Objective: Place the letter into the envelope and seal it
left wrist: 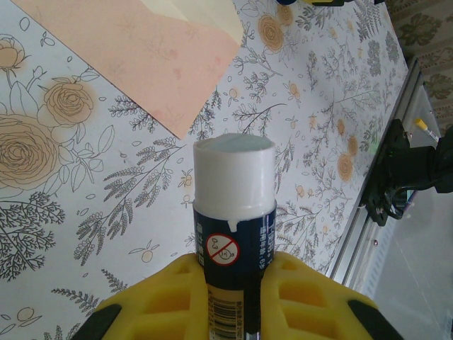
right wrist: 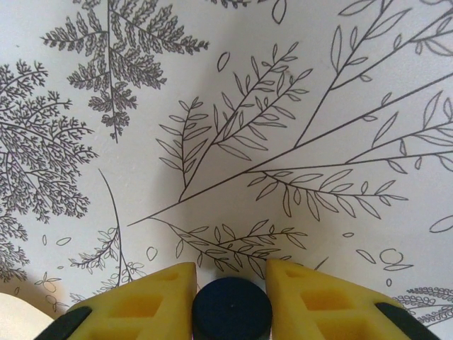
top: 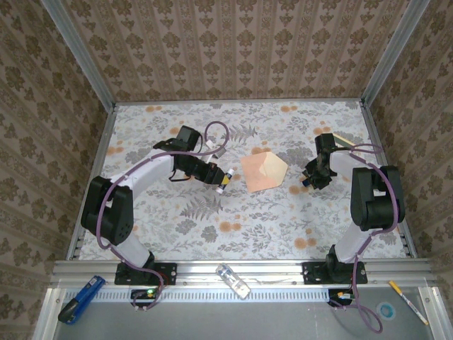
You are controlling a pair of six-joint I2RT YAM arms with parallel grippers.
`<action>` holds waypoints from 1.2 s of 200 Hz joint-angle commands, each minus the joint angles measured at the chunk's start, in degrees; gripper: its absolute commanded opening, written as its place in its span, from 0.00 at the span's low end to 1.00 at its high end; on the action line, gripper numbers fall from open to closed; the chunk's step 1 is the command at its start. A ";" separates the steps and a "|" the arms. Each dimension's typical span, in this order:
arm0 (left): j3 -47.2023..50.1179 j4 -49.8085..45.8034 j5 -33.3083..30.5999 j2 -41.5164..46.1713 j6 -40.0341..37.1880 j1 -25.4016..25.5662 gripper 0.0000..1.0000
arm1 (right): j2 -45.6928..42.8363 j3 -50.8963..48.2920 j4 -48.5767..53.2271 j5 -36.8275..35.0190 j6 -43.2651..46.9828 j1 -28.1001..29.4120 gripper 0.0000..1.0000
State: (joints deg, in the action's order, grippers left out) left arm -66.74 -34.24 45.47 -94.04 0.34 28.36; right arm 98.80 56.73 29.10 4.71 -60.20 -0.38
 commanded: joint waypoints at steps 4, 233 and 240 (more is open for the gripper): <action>0.19 -0.02 1.72 -0.05 -1.08 -0.37 0.10 | 0.43 -0.85 3.33 1.99 -0.05 0.73 0.29; 0.99 1.15 1.37 1.43 -0.01 -0.32 0.10 | -9.77 -3.84 -17.64 -28.57 20.11 15.89 0.27; 1.14 1.26 1.40 1.55 0.16 -0.32 0.10 | -10.19 -5.14 -20.33 -28.93 21.23 16.18 0.26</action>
State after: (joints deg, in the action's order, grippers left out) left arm -66.59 -33.91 45.45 -94.02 0.38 28.36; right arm 91.00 55.66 19.07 -15.92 -45.08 14.17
